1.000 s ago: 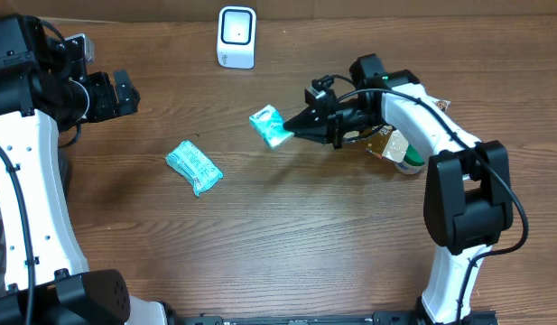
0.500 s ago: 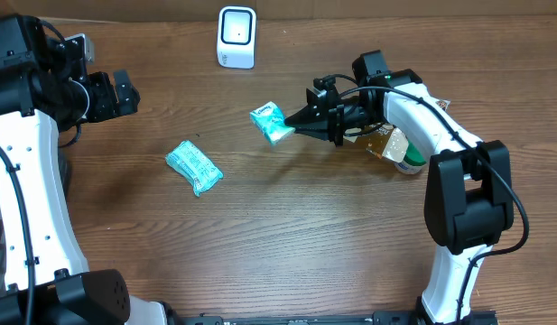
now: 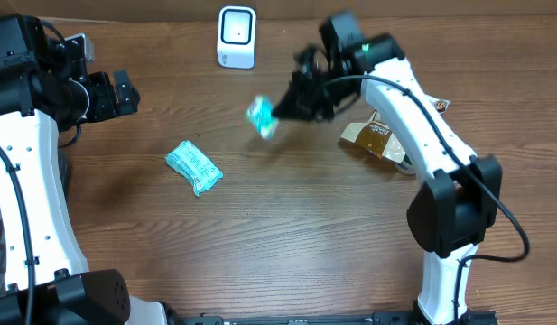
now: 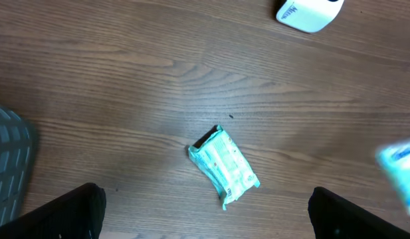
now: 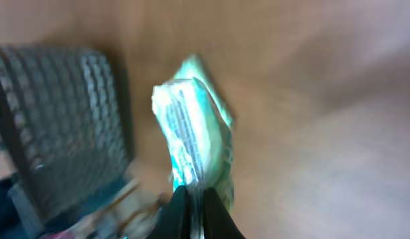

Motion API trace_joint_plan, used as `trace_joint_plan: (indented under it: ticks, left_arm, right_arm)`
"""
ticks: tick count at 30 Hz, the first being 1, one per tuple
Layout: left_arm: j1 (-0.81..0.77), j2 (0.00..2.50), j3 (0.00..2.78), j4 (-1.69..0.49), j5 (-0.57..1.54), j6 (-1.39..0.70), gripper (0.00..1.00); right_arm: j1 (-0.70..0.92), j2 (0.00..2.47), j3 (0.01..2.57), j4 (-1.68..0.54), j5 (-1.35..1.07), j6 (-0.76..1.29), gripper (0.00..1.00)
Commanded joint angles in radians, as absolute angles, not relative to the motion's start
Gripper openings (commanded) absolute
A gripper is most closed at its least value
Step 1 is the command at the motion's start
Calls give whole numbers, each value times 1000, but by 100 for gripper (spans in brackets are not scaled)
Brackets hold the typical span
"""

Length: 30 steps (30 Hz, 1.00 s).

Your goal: Scan the item barcode

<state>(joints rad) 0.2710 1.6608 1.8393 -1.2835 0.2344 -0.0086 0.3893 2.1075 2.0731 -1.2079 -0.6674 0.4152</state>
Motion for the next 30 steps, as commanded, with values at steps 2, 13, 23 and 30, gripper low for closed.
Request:
trace_joint_plan:
  ticks: [2, 13, 23, 30]
  left_arm:
    - [274, 1664, 1861, -1282, 233, -25, 99]
    - [274, 1664, 1861, -1282, 233, -25, 100]
    - [274, 1664, 1861, -1282, 233, -25, 100]
    - [274, 1664, 1861, -1282, 233, -25, 100]
  right_arm:
    - [439, 2090, 2273, -1168, -149, 418, 4]
    - [522, 2195, 2283, -627, 272, 207, 4]
    - [515, 2333, 2283, -587, 326, 227, 5]
    - [406, 2340, 2283, -736, 2, 236, 27]
